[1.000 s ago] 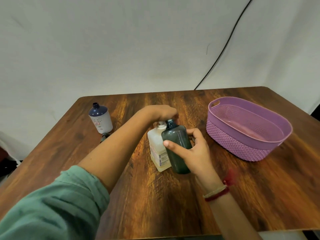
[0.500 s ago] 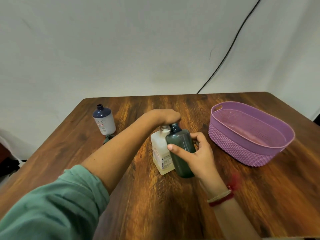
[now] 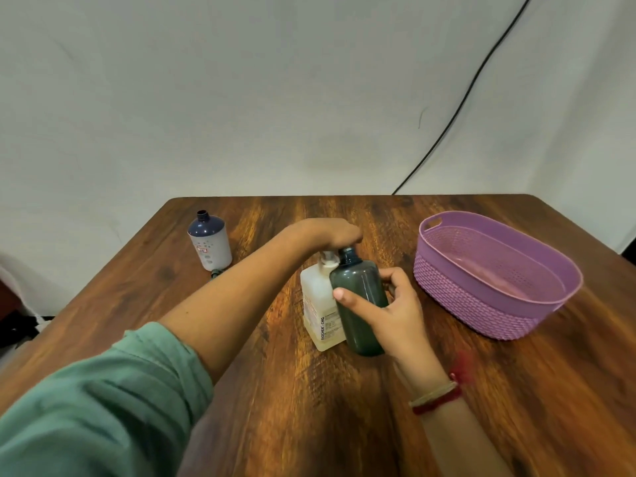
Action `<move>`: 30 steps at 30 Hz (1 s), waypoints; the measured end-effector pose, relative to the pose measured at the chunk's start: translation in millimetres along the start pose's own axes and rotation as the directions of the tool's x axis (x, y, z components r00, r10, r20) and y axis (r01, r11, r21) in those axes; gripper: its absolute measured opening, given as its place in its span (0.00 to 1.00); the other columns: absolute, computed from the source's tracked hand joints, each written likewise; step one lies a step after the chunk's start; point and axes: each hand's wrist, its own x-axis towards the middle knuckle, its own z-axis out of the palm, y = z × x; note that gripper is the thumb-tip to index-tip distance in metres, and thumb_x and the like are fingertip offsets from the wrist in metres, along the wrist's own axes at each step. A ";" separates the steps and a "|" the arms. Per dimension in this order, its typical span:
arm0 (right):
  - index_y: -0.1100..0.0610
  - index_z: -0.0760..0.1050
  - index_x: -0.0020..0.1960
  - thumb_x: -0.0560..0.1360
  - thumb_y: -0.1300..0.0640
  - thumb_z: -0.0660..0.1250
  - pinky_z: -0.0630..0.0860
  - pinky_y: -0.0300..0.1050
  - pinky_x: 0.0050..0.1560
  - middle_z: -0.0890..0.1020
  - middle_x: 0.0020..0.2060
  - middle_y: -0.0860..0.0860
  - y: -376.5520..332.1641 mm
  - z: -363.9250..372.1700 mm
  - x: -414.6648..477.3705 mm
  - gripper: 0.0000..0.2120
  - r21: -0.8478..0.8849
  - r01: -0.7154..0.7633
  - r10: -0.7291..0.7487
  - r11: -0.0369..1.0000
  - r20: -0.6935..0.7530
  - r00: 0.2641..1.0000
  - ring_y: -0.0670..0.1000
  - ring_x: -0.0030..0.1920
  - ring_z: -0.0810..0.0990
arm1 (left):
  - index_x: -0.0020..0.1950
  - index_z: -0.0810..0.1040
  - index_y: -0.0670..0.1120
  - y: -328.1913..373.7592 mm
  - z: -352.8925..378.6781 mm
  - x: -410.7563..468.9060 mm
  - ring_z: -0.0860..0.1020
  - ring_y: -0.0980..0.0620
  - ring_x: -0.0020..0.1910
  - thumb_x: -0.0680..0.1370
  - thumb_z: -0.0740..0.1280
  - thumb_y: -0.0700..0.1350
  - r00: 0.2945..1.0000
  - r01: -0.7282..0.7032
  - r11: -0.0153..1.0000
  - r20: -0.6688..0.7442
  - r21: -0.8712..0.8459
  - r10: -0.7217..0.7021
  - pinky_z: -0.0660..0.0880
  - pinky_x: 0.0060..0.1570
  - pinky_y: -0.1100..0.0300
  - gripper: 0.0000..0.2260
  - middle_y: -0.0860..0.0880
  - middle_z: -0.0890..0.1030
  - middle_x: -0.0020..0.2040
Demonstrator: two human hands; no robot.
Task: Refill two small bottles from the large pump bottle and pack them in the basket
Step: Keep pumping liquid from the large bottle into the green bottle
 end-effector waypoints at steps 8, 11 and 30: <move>0.48 0.70 0.49 0.58 0.44 0.79 0.72 0.39 0.45 0.76 0.49 0.44 5.7 0.2 2.6 0.26 -0.024 -0.007 0.007 1.000 -0.009 1.000 0.42 0.50 0.75 | 0.61 0.75 0.38 -2.5 5.9 1.0 0.69 0.51 0.39 0.83 0.49 0.42 1.000 0.000 1.000 0.009 -0.021 0.000 0.66 0.32 0.63 0.17 0.42 0.75 0.55; 0.48 0.70 0.49 0.57 0.44 0.79 0.73 0.40 0.46 0.76 0.49 0.43 4.0 -0.5 1.7 0.26 -0.022 -0.007 0.006 1.000 -0.005 1.000 0.42 0.50 0.75 | 0.53 0.71 0.40 1.4 4.5 -3.3 0.66 0.54 0.33 0.83 0.49 0.42 0.999 0.033 0.999 0.015 0.021 -0.033 0.66 0.26 0.65 0.12 0.46 0.72 0.43; 0.49 0.71 0.49 0.53 0.39 0.75 0.70 0.36 0.43 0.77 0.48 0.43 -4.0 -3.2 5.0 0.30 -0.019 0.004 -0.004 1.000 0.034 0.999 0.40 0.49 0.75 | 0.60 0.74 0.38 -3.3 0.1 8.0 0.75 0.48 0.47 0.83 0.48 0.46 1.000 -0.022 0.984 0.014 -0.178 0.025 0.72 0.46 0.57 0.19 0.42 0.77 0.57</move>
